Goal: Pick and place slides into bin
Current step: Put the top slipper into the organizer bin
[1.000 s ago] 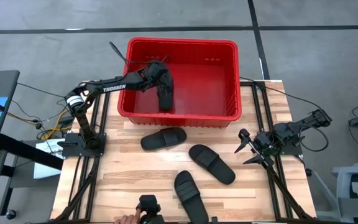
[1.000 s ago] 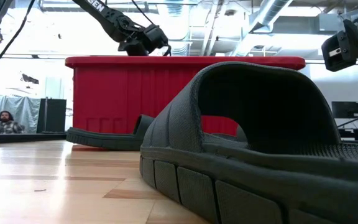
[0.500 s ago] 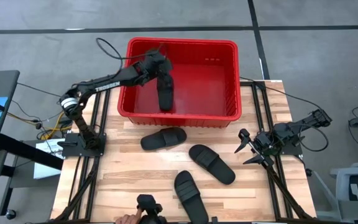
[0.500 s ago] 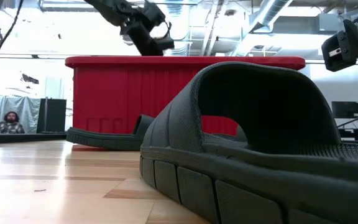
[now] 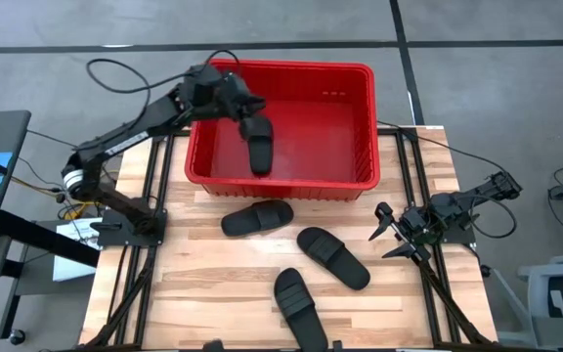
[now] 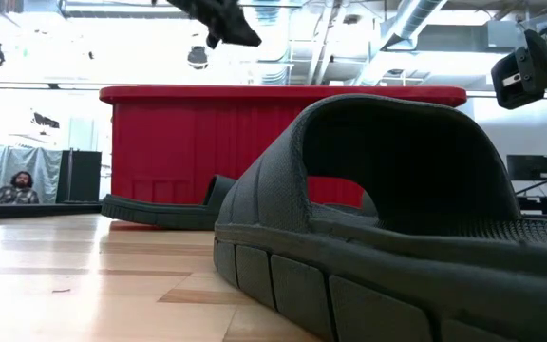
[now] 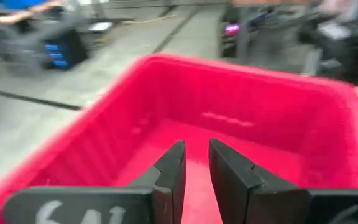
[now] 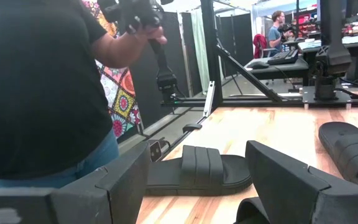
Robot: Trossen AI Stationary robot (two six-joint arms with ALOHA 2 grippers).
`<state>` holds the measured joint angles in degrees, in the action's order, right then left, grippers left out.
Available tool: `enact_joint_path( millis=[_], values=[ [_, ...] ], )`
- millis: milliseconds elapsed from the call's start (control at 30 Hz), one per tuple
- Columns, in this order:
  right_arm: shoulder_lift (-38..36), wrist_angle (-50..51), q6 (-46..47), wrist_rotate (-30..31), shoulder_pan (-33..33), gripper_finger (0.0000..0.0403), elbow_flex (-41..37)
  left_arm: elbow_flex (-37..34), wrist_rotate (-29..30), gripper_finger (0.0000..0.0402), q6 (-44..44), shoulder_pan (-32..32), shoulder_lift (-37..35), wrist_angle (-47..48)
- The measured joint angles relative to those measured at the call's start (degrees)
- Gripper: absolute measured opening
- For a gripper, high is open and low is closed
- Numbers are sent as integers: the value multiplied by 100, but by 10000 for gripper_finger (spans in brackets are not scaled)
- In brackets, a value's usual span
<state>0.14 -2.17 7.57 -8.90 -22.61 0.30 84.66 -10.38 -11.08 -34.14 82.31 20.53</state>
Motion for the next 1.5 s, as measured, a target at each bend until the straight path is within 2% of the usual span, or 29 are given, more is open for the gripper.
enact_joint_path(
  millis=[100, 267, 467, 800, 933, 1200, 1300, 1500],
  values=[
    [2, 0, 0, 0, 0, 260, 0, 0, -463, 63, 148, 76, -181, 408],
    [0, 0, 0, 2, 0, 260, 0, 0, -671, 63, 329, 406, -362, 925],
    [2, 0, 0, 1, -2, 260, 0, -2, -718, 63, 390, 963, -372, 1348],
    [1, 0, 0, 1, -1, 260, 0, -63, -651, 63, 830, 1604, -370, 1176],
    [0, 0, 0, 1, -2, 260, 0, -334, -65, 62, 1266, 1828, -485, 812],
    [0, 0, 0, 1, -2, 260, 0, -2069, 1534, 34, 2386, 2313, -1764, -872],
    [0, 0, 0, 2, -2, 260, 0, -2549, 1897, 25, 2661, 2527, -2250, -1172],
    [2, 0, 0, 0, -1, 260, 0, -3128, 2942, 13, 3227, 3226, -2781, -1002]
  ],
)
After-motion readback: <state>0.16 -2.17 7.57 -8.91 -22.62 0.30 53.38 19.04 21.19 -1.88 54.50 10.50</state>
